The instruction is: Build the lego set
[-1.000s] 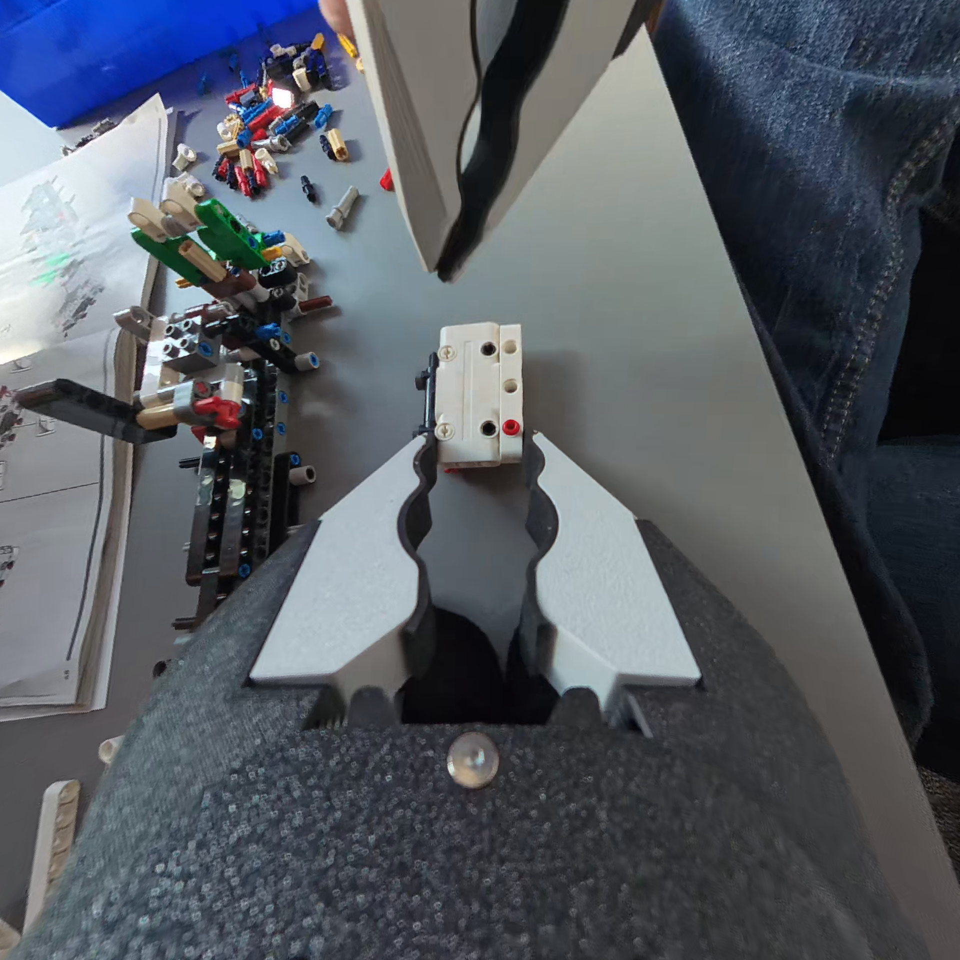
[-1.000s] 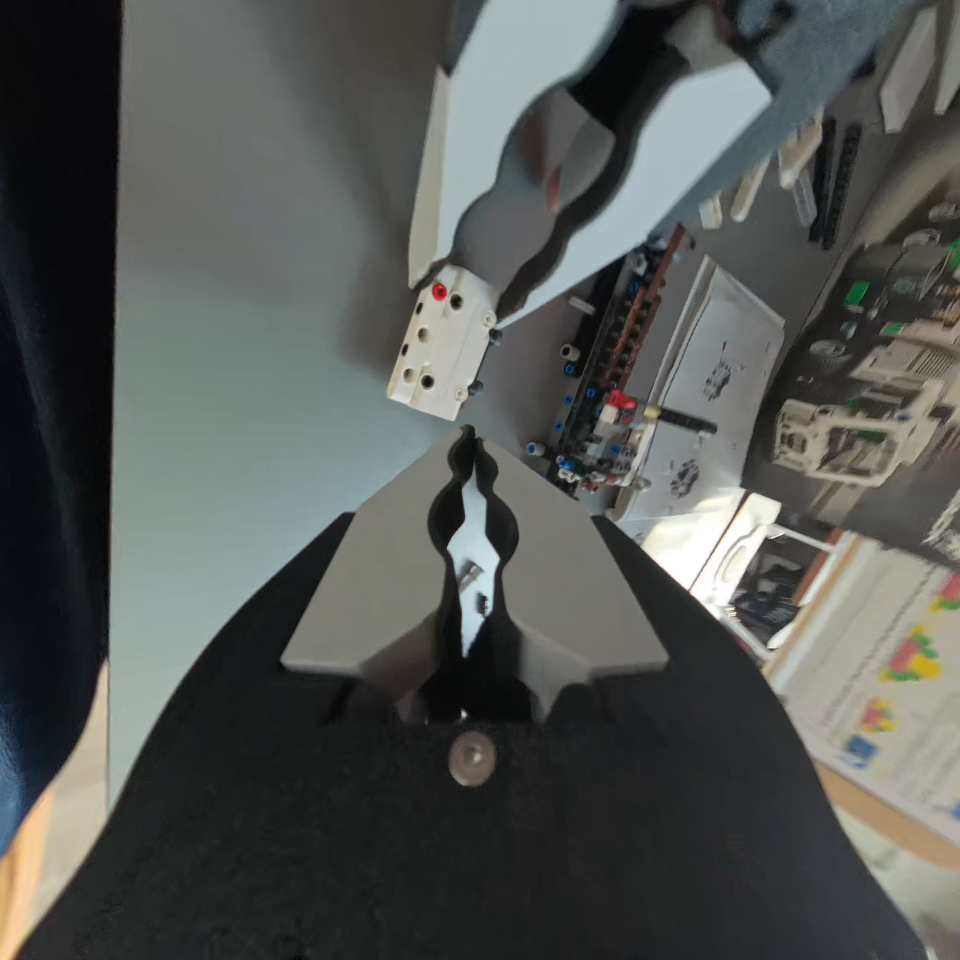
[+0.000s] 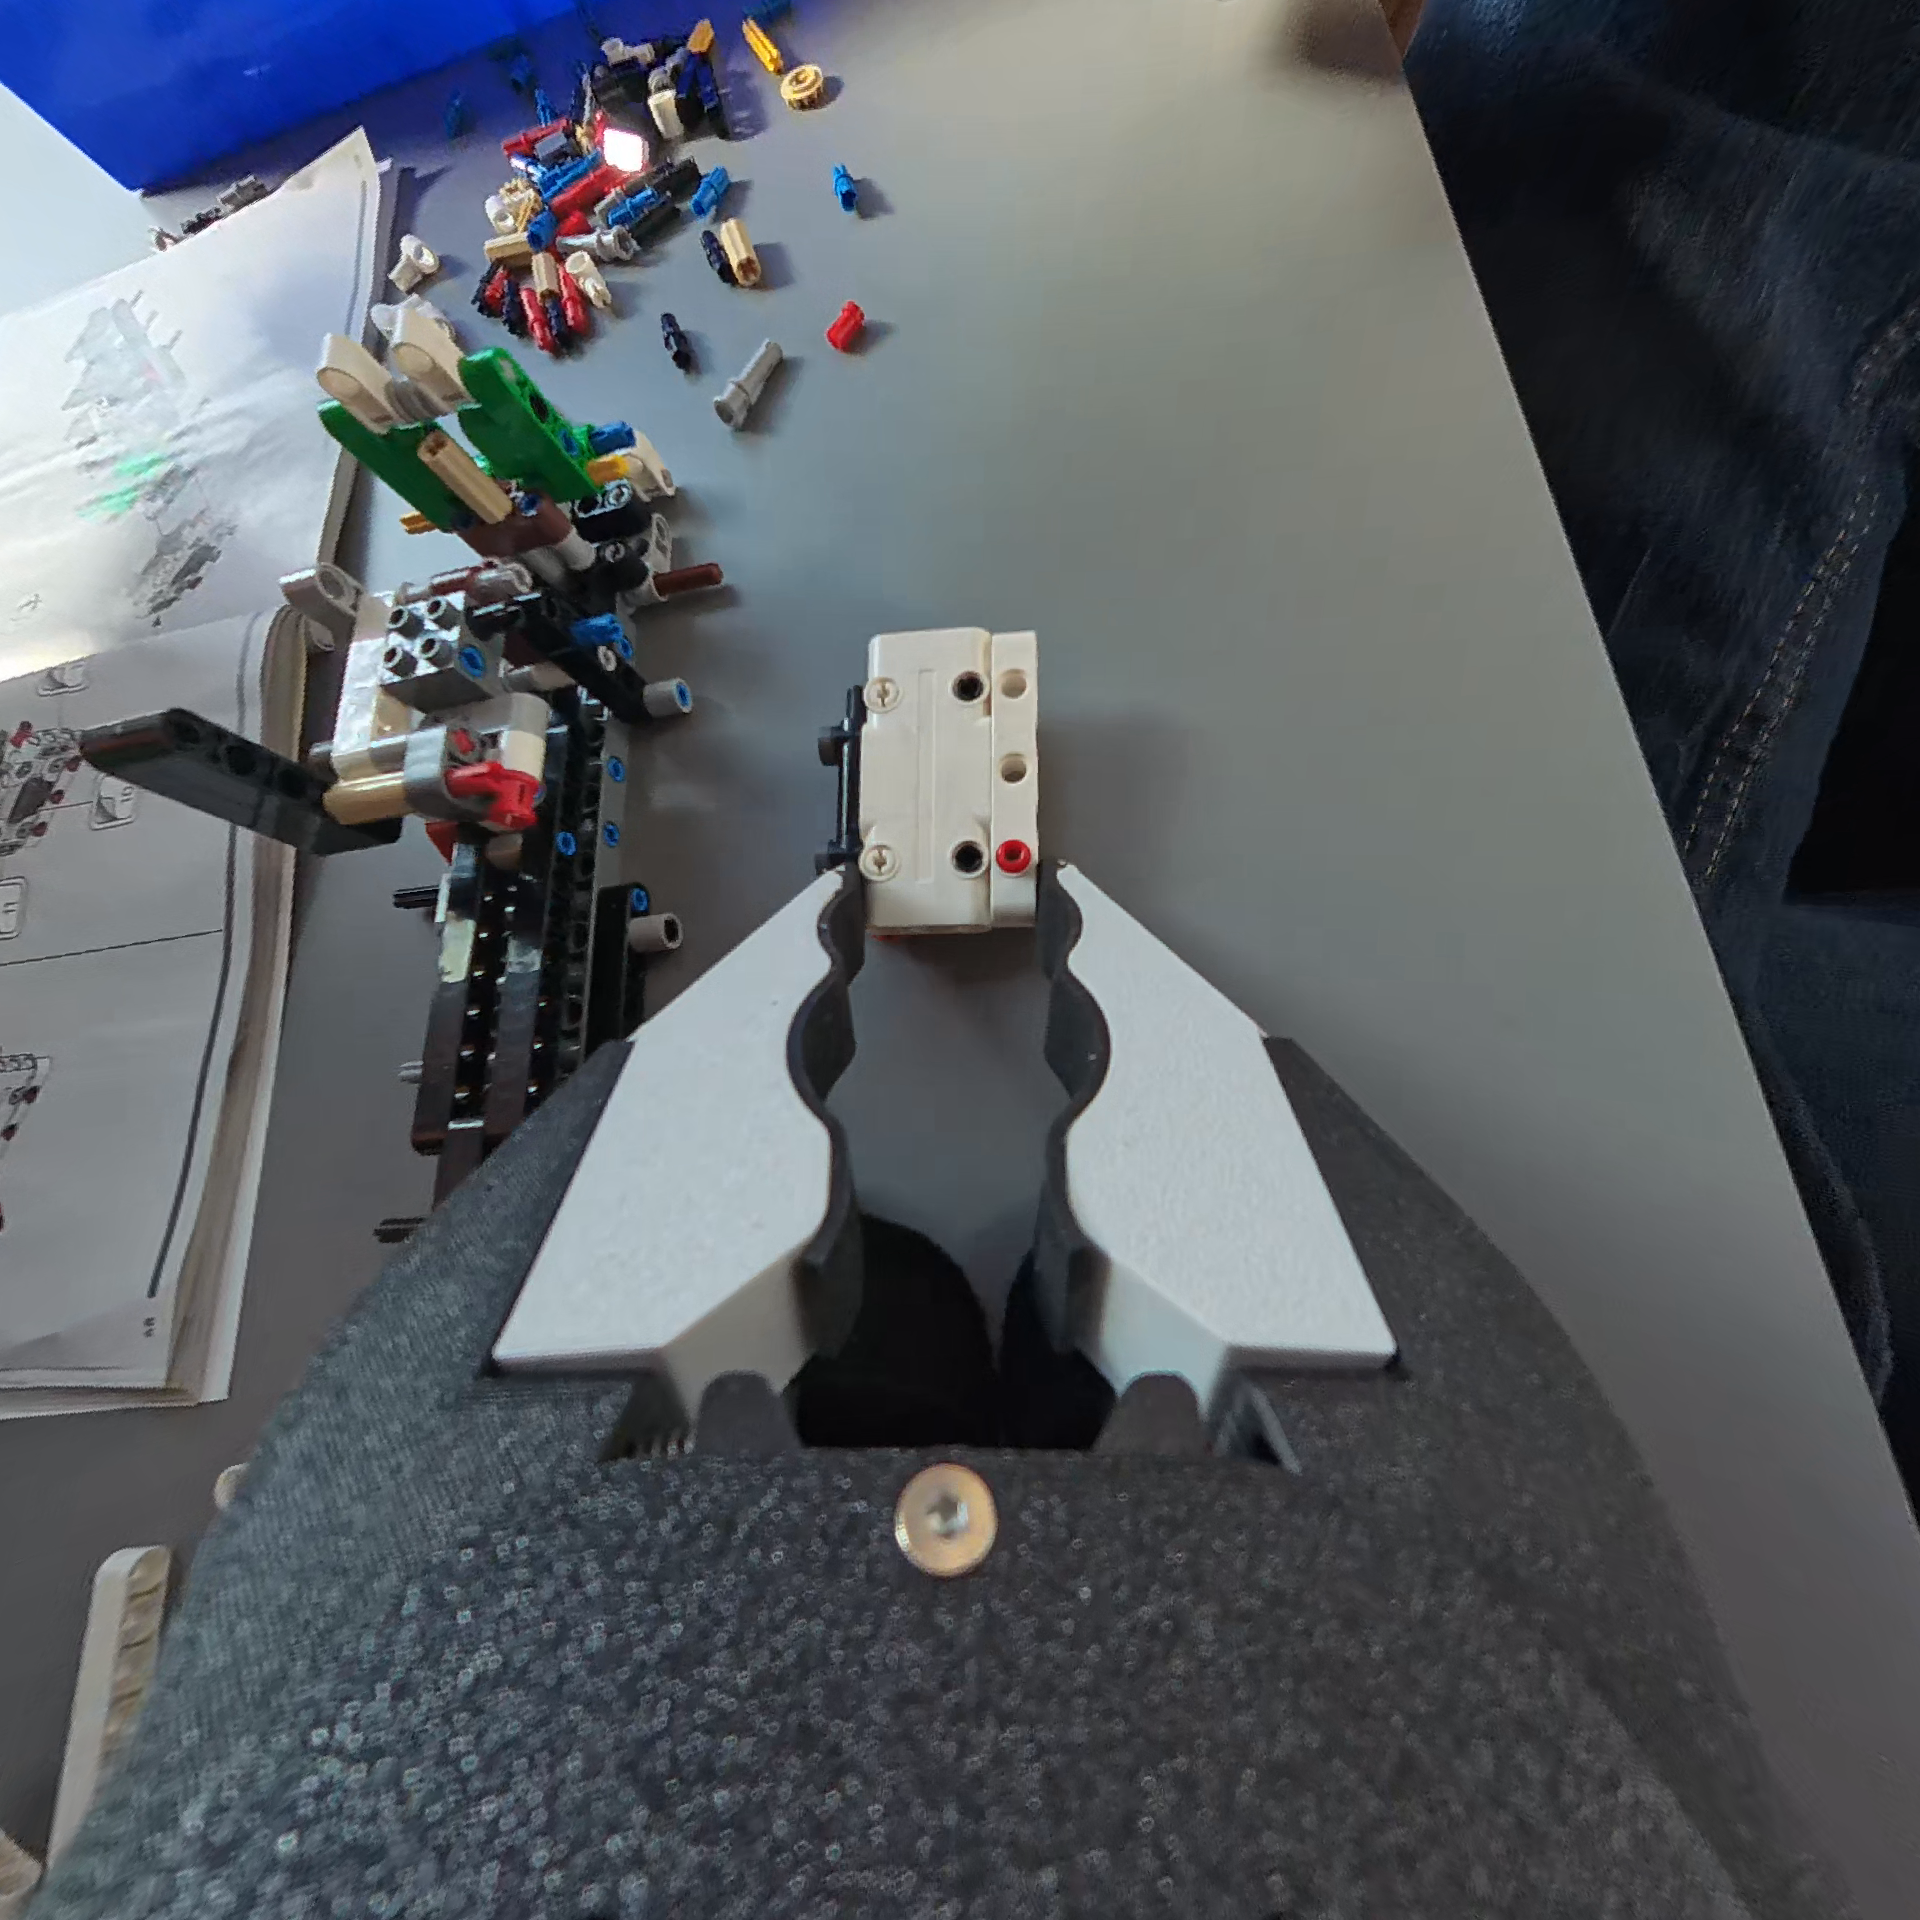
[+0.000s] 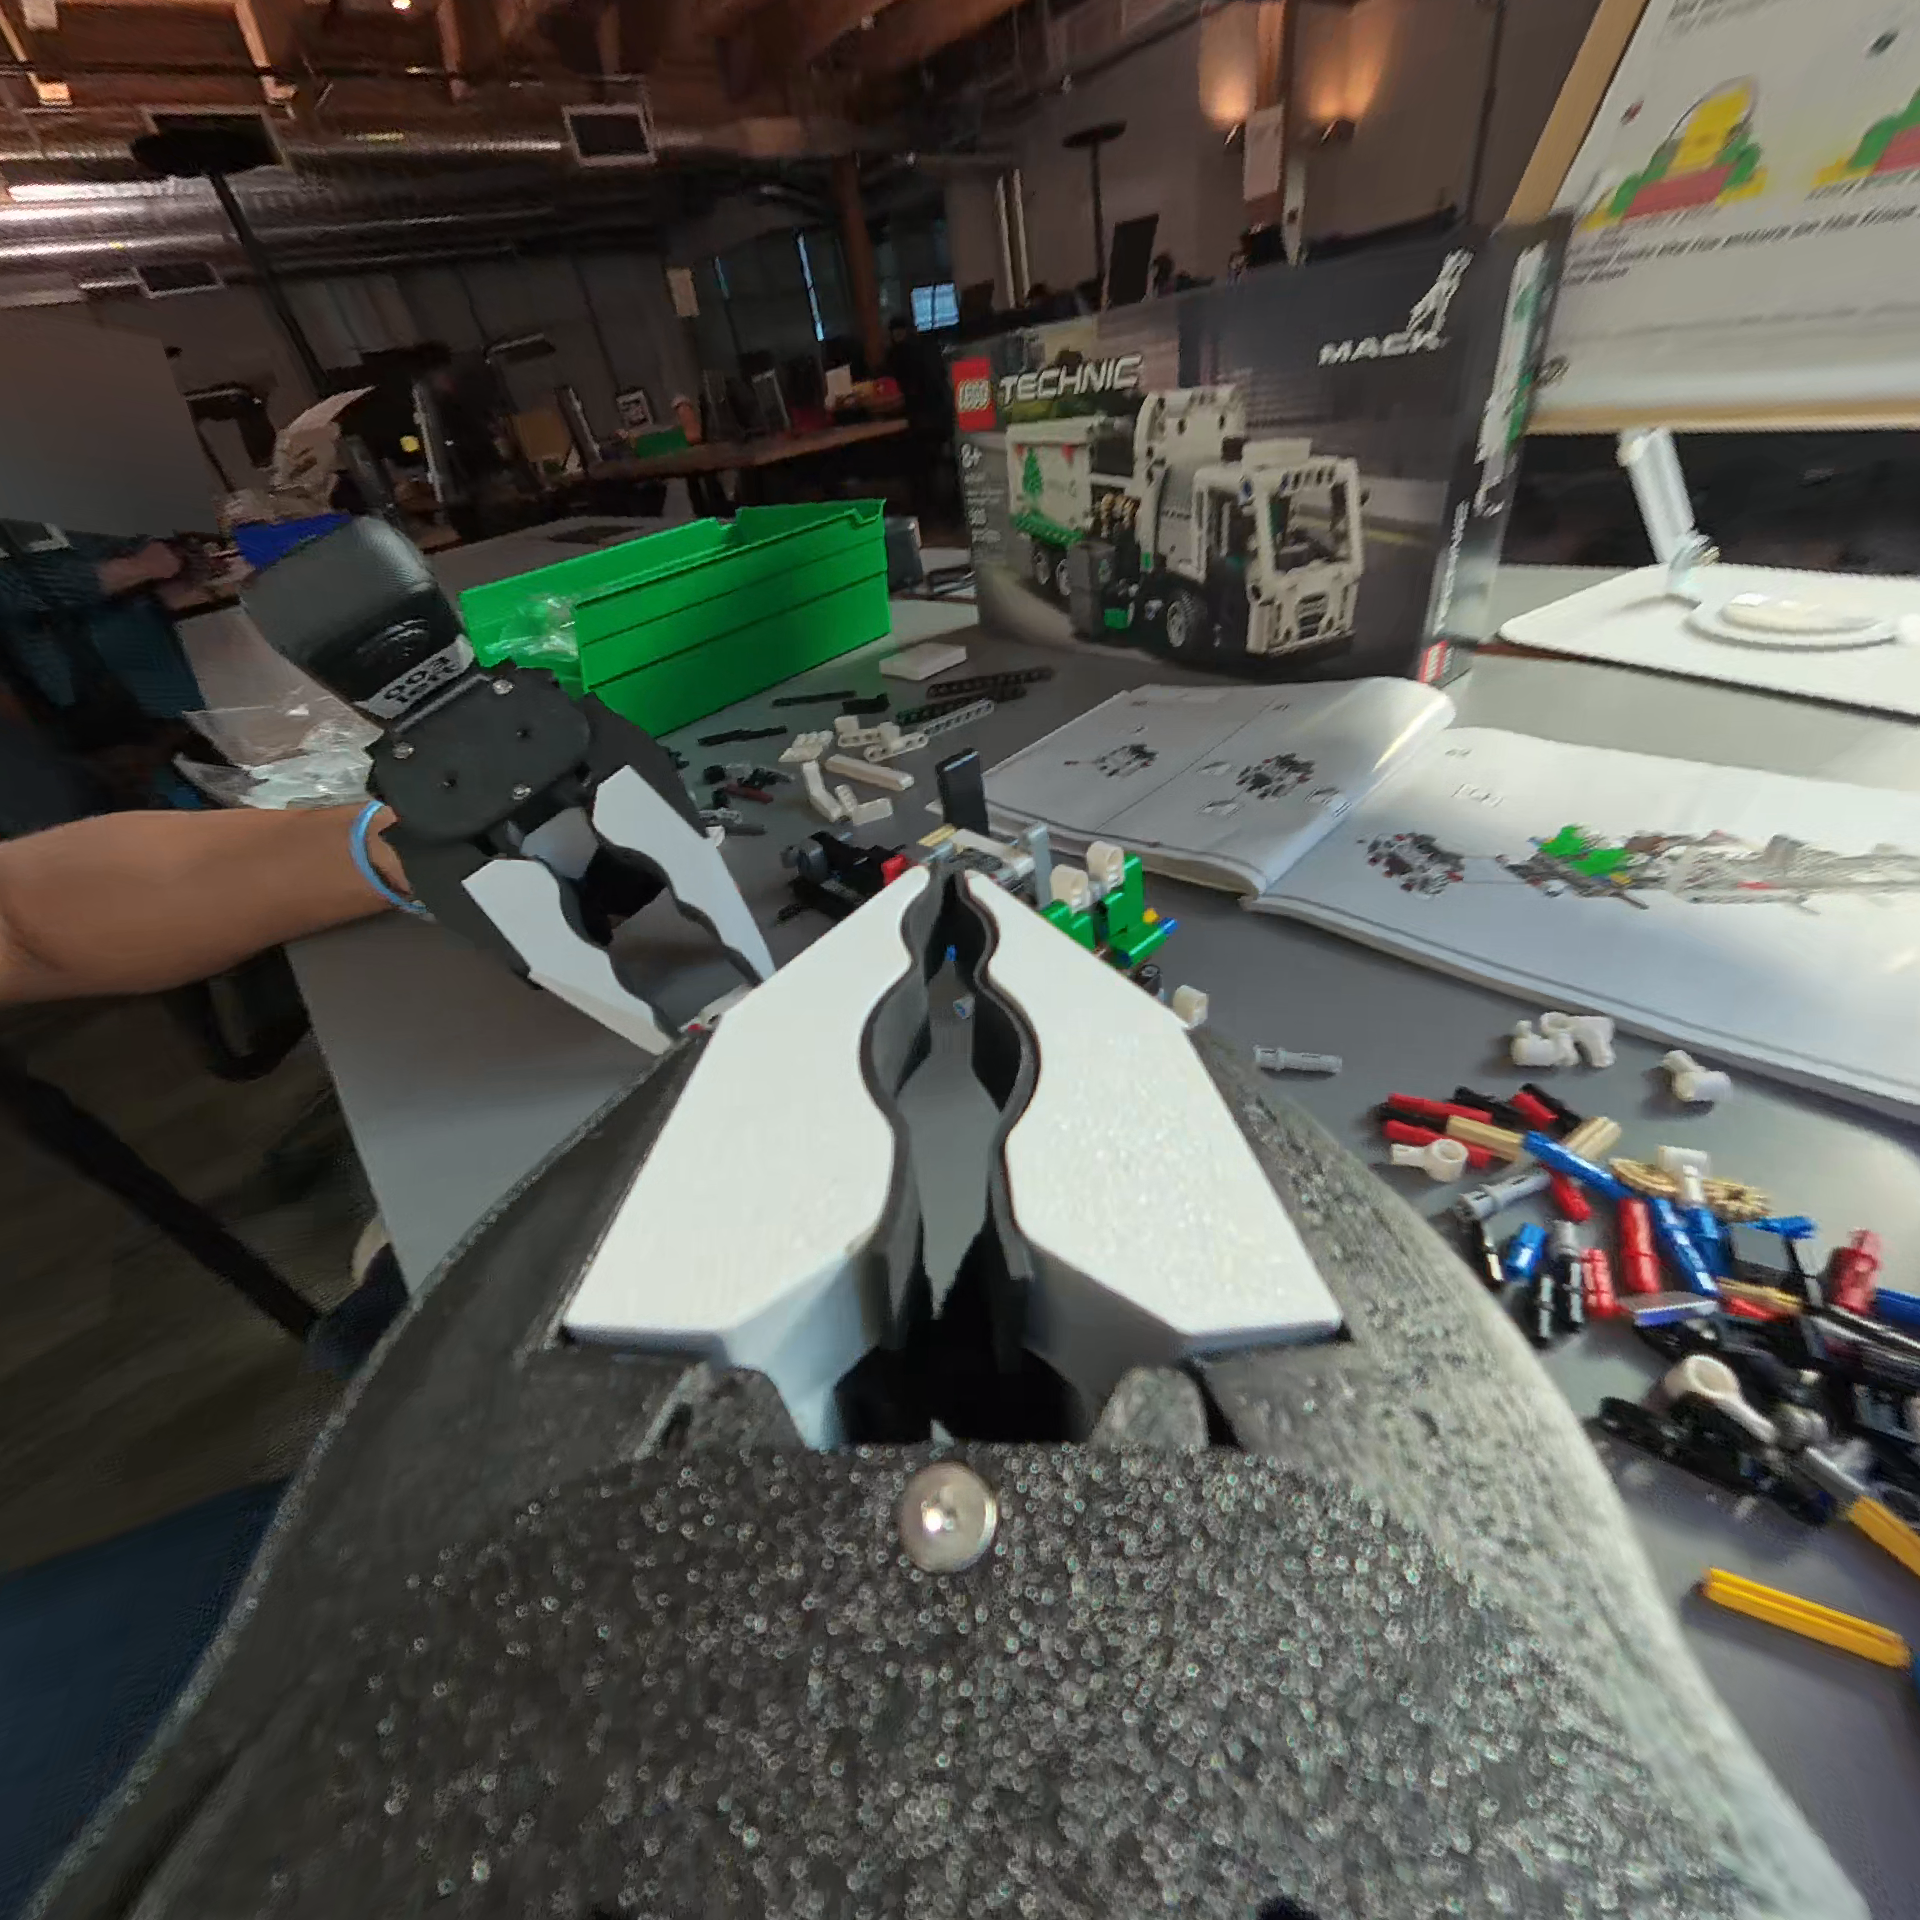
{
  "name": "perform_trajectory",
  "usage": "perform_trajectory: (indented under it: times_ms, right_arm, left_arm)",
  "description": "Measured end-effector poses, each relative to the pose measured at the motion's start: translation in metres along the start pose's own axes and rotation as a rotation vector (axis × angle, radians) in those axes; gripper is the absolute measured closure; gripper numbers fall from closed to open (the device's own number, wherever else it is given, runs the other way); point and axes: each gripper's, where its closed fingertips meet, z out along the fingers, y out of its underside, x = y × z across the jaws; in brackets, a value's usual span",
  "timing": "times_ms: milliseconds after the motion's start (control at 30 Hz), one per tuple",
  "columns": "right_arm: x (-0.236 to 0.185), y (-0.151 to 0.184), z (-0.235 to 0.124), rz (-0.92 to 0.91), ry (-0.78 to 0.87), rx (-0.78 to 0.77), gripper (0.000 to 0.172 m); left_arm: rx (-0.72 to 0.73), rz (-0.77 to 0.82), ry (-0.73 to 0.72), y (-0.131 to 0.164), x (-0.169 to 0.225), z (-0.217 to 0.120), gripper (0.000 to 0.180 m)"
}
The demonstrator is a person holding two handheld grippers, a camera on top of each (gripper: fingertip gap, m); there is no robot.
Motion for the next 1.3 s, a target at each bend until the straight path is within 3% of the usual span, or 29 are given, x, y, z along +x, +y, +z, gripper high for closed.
perform_trajectory:
  times_ms: [133, 367, 600, 633, 700, 800, 867, 1000, 1300]
  right_arm:
    - [0.01, -0.015, -0.021, -0.095, 0.086, 0.127, 0.167]
    - [-0.002, -0.061, -0.073, -0.071, -0.033, 0.388, 0.11]
    - [-0.007, -0.09, -0.11, 0.237, -0.297, 0.642, 0.109]
    - [0.003, -0.087, -0.107, 0.196, -0.189, 0.612, 0.12]
    - [0.026, -0.076, -0.102, -0.07, 0.174, 0.48, 0.166]
    - [0.063, -0.079, -0.132, -0.453, 0.838, 0.314, 0.154]
    - [0.06, -0.084, -0.143, -0.637, 1.032, 0.274, 0.157]
    - [0.061, -0.078, -0.139, -0.69, 1.127, 0.234, 0.172]
    - [0.058, -0.078, -0.142, -0.573, 1.037, 0.233, 0.172]
  left_arm:
    - [0.0, -0.009, 0.013, 0.0, 0.001, 0.0, 0.15]
    - [-0.005, -0.037, 0.027, 0.001, -0.001, 0.001, 0.15]
    - [-0.006, -0.062, 0.05, 0.001, -0.001, 0.001, 0.15]
    - [-0.005, -0.066, 0.054, 0.001, -0.001, 0.001, 0.15]
    - [-0.005, -0.065, 0.054, 0.001, -0.001, 0.001, 0.15]
    - [-0.006, -0.057, 0.047, 0.001, -0.001, 0.001, 0.15]
    - [-0.006, -0.058, 0.048, 0.001, -0.001, 0.001, 0.15]
    - [-0.006, -0.057, 0.048, 0.001, -0.001, 0.001, 0.15]
    - [-0.006, -0.053, 0.045, 0.001, -0.001, 0.001, 0.15]
